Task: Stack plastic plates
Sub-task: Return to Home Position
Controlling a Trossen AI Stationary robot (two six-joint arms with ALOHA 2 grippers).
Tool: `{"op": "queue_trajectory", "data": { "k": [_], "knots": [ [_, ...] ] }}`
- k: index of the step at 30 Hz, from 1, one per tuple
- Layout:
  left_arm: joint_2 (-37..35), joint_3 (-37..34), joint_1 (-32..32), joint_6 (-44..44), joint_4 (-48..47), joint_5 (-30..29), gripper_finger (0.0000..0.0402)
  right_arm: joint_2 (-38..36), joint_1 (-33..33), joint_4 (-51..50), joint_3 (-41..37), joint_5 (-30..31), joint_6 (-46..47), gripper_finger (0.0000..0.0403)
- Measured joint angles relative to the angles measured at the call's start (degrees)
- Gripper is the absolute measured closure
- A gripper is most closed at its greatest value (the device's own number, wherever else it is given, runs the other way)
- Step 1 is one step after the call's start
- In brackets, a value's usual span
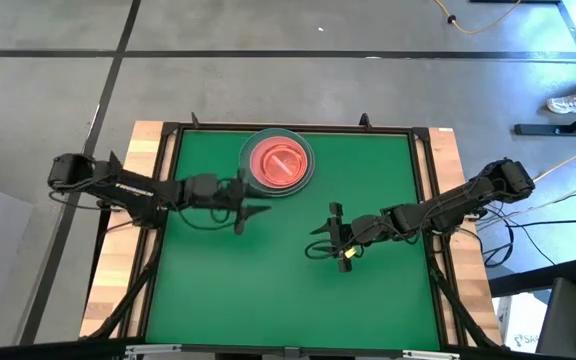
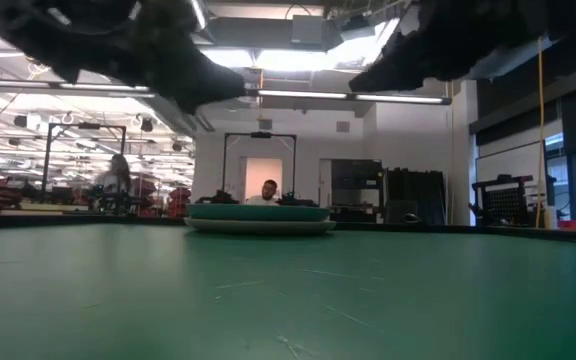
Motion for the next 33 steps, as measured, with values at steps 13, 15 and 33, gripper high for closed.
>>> {"op": "queue_trajectory", "data": {
  "k": [13, 15, 33],
  "knots": [
    [-2.39, -11.84, -4.44, 3.44, 15.75, -0.99, 0.0333, -4.02, -15.67, 14.24, -13.37, -16.50, 1.75, 0.0231],
    [-3.72, -12.91, -3.70, 3.11, 15.87, -0.98, 0.0341, -5.56, -17.31, 16.17, -15.59, -18.07, 1.88, 0.0231],
    [-17.66, -20.81, -3.11, 1.51, 15.76, -0.95, 0.0398, -29.70, -19.47, 23.54, -31.50, -14.48, 2.96, 0.0231]
  ]
}}
